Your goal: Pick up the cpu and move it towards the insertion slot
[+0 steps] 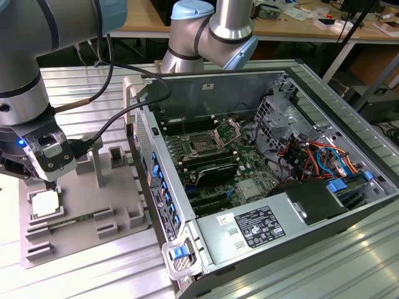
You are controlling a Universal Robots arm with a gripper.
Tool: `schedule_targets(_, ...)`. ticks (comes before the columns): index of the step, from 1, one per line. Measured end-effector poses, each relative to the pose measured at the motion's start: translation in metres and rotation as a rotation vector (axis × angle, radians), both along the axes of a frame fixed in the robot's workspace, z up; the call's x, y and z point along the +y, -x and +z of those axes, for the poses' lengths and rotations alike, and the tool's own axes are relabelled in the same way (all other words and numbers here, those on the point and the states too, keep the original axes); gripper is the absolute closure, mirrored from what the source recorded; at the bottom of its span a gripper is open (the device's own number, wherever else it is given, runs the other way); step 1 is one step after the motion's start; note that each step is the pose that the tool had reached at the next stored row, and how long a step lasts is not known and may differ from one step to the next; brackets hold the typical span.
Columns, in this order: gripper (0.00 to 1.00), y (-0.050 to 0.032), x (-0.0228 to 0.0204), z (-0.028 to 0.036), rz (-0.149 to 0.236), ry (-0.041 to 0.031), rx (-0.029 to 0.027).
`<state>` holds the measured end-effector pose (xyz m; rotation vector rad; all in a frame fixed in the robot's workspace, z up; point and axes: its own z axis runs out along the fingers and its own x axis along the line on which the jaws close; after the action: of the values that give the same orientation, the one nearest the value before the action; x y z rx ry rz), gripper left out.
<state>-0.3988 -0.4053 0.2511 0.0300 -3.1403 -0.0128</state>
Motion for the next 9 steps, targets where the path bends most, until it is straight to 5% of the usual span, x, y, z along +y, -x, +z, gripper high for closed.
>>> schedule_targets(9, 0.89, 0.0000, 0.0000, -0.0016, 0.000, 0.0000, 0.0000)
